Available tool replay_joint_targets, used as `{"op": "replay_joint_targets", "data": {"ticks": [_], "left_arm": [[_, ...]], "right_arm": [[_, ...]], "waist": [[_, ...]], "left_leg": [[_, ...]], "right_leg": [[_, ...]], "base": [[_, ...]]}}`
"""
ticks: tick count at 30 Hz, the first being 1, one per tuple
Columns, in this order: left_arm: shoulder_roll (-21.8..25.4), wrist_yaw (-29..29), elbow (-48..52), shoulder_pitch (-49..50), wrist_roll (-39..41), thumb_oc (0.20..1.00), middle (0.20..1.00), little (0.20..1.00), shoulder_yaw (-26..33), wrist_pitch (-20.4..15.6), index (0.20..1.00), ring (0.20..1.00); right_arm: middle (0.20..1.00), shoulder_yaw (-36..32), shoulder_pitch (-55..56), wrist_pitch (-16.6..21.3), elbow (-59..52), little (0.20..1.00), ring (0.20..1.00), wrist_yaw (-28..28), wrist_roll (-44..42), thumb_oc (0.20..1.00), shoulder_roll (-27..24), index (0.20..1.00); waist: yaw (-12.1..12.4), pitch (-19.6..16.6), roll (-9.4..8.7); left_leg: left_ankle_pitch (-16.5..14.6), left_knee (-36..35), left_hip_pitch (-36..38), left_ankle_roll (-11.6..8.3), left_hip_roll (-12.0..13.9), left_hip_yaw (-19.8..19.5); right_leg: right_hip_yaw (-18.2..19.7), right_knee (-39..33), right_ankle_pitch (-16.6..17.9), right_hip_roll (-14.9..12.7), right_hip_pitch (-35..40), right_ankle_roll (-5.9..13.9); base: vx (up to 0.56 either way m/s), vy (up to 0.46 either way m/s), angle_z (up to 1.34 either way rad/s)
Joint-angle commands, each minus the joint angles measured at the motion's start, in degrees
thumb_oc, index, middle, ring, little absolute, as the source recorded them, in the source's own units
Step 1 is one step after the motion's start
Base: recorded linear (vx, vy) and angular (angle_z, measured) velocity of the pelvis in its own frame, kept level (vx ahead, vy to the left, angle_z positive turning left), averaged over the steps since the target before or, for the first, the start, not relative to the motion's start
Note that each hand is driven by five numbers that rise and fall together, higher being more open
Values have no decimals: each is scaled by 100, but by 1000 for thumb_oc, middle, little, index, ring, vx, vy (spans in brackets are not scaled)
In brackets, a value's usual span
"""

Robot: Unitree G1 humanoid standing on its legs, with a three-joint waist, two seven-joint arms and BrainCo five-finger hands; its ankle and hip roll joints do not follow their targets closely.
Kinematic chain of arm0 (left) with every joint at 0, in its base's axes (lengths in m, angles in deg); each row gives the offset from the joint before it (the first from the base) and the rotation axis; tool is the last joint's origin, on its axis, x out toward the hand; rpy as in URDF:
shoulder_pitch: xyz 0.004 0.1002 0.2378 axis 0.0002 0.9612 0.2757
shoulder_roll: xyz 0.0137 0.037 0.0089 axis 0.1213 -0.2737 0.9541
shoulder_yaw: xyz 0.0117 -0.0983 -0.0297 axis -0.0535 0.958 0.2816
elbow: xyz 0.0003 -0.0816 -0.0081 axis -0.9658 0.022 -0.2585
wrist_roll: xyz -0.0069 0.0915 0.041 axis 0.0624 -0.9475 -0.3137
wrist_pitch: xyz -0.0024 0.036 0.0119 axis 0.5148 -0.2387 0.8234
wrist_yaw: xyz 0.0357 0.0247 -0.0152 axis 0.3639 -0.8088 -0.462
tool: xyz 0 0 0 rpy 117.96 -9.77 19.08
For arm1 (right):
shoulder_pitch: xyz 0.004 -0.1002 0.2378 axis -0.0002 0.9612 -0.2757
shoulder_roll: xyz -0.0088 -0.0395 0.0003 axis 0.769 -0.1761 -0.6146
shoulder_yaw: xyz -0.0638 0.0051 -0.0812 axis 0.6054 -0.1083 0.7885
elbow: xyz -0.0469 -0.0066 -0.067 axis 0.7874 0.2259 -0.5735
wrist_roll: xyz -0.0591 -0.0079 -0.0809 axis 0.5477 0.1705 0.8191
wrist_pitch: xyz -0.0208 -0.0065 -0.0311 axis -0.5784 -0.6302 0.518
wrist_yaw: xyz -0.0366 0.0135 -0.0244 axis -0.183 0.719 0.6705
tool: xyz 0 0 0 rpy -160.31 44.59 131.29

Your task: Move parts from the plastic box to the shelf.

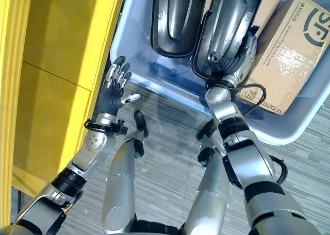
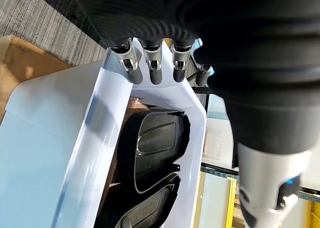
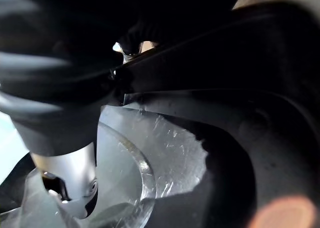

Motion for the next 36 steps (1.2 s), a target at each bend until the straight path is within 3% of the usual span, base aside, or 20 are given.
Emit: {"op": "replay_joint_targets", "data": {"ticks": [1,4,14,15,21,23,25,26,27,29,30,33,34,36], "left_arm": [[-106,-115,620,176,-88,1000,1000,1000,-56,-98,1000,1000],[-99,-105,649,203,-135,1000,1000,1000,-82,-105,1000,1000],[-164,-70,693,280,-243,1000,1000,1000,-9,0,1000,1000],[-191,-109,702,295,-243,1000,1000,1000,33,29,1000,1000],[-213,-70,769,295,-296,1000,1000,1000,19,123,1000,1000],[-205,-77,735,287,-268,1000,1000,1000,-23,214,1000,1000],[-199,-112,653,244,-315,1000,1000,1000,-53,249,1000,1000],[-171,-122,649,181,-398,1000,1000,1000,-50,263,1000,1000],[-179,-89,610,266,-441,1000,1000,1000,-115,233,1000,1000],[-167,33,566,224,-362,1000,1000,1000,-130,78,1000,1000],[-177,40,556,292,-356,1000,1000,1000,-163,68,1000,1000],[-183,111,527,207,-384,1000,1000,1000,-132,-29,1000,1000],[-195,97,522,286,-372,1000,1000,1000,-168,-33,1000,1000],[-210,57,459,245,-392,1000,1000,1000,-168,-37,1000,1000]], "right_arm": [[1000,-3,195,253,-159,1000,1000,474,-197,1000,-108,1000],[1000,-104,299,489,-351,1000,1000,556,-87,1000,-92,1000],[1000,-6,746,791,-1099,1000,1000,-868,-159,1000,193,1000],[1000,94,836,619,-1402,1000,1000,-667,15,1000,306,1000],[1000,226,823,684,-1730,1000,1000,-624,1217,1000,281,1000],[1000,298,751,651,-1804,1000,1000,-305,1467,1000,201,1000],[1000,281,707,681,-1827,1000,1000,-34,1561,1000,145,1000],[1000,239,669,716,-1899,1000,1000,102,1654,1000,99,1000],[1000,217,770,749,-1916,1000,1000,190,1704,1000,102,1000],[1000,157,791,757,-2075,1000,1000,310,1718,1000,69,1000],[1000,154,878,759,-2062,1000,1000,314,1706,1000,85,1000],[1000,127,858,809,-2029,1000,1000,384,1663,1000,91,1000],[1000,113,959,800,-2001,1000,1000,369,1640,1000,113,1000],[1000,73,971,766,-1934,1000,1000,278,1534,1000,134,1000]], "waist": [[87,-184,525],[51,-184,513],[-58,-184,475],[-73,-184,460],[-88,-184,458],[-87,-184,456],[-107,-184,442],[-126,-184,434],[-144,-184,437],[-192,-184,451],[-200,-184,453],[-220,-184,461],[-229,-184,462],[-241,-184,462]], "left_leg": [[-134,29,-450,-257,-171,-137],[-143,40,-463,-259,-163,-126],[-143,91,-468,-260,-108,-46],[-139,85,-404,-258,-97,-10],[-133,71,-365,-240,-104,-18],[-142,68,-305,-232,-113,-23],[-124,49,-300,-221,-114,-25],[26,-19,-421,-152,-97,33],[-110,12,-256,-239,-100,3],[59,-139,-346,-167,-71,100],[-81,-95,-193,-245,-83,59],[72,-191,-309,-159,-63,143],[-84,-137,-135,-240,-79,101],[-78,-166,-96,-241,-85,111]], "right_leg": [[95,891,-608,-186,-91,824],[110,868,-601,-172,-97,837],[203,844,-576,-129,-167,804],[197,833,-576,-126,-125,795],[222,833,-561,-123,-106,801],[215,823,-554,-133,-52,806],[212,782,-522,-108,-48,802],[139,668,-379,-80,-147,714],[213,696,-494,-80,-3,807],[180,540,-347,-41,-117,729],[254,599,-474,-49,15,818],[206,489,-343,-26,-99,725],[277,556,-484,-42,56,820],[279,516,-472,-39,93,809]], "base": [[0,0,0],[0,0,0],[7,-5,-2],[9,-4,-3],[2,0,-2],[0,0,0],[-36,-3,-1],[0,0,0],[-73,35,-4],[-19,57,-9],[41,38,-14],[-10,17,-9],[0,0,0],[-10,2,-5]]}}
